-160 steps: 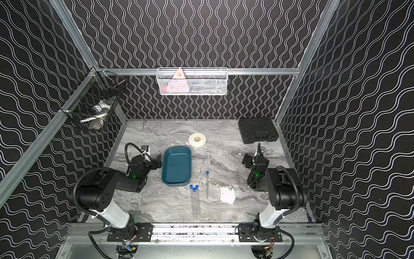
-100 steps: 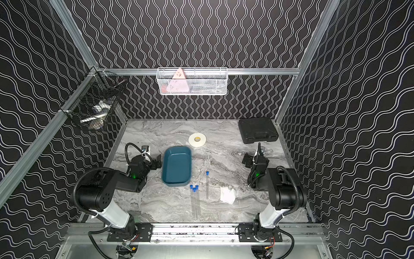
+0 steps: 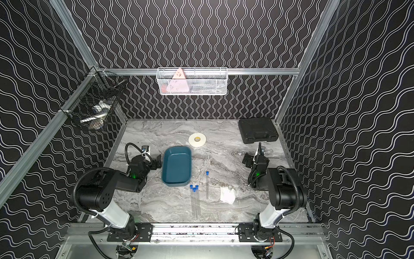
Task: Wipe the exteriors of test tubes
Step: Pick up the test tube at the center of the board.
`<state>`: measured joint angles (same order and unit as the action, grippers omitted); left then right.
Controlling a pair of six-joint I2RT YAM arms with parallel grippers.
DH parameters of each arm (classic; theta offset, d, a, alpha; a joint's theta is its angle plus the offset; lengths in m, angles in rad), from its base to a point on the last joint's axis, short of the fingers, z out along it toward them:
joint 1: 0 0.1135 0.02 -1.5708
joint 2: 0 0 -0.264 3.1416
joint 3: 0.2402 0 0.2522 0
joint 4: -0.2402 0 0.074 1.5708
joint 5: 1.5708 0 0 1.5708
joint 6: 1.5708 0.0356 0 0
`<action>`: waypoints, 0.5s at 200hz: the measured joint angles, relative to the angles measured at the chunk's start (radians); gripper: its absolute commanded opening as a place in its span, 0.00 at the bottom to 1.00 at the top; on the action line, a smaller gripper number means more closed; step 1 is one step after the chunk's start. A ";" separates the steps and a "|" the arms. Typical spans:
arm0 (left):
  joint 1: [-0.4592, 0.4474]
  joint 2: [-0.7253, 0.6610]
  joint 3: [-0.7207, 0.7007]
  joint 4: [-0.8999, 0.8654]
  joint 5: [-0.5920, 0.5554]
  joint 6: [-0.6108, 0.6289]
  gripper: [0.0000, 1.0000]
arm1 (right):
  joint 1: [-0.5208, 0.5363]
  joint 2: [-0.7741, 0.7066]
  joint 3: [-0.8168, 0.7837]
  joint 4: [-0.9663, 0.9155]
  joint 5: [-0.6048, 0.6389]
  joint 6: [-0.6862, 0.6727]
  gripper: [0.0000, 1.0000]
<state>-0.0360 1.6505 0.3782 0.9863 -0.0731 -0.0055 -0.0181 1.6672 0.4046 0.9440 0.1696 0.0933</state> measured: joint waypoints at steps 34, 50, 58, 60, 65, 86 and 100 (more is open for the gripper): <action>0.000 0.000 0.000 0.000 0.000 0.000 0.99 | -0.001 0.000 0.000 0.000 -0.003 0.000 0.99; 0.000 0.000 0.000 0.000 0.002 0.000 0.99 | -0.001 0.000 0.000 0.000 -0.003 0.000 0.99; 0.000 0.000 0.000 0.000 0.003 0.000 0.99 | -0.001 -0.001 0.000 0.001 -0.003 0.000 0.99; 0.000 -0.001 0.000 0.000 0.003 0.000 0.99 | 0.000 -0.003 -0.001 0.000 -0.003 0.000 0.99; 0.000 -0.006 -0.001 -0.003 0.003 0.000 0.99 | 0.003 -0.011 -0.001 -0.008 -0.001 0.000 0.99; 0.000 -0.126 0.067 -0.212 -0.011 -0.002 0.99 | 0.032 -0.145 0.081 -0.220 0.034 0.000 0.99; 0.001 -0.227 0.166 -0.348 -0.027 -0.025 0.99 | 0.044 -0.227 0.244 -0.421 0.047 0.027 0.99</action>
<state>-0.0353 1.4235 0.5446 0.6380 -0.1005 -0.0303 0.0257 1.4406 0.6487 0.5232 0.2169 0.1204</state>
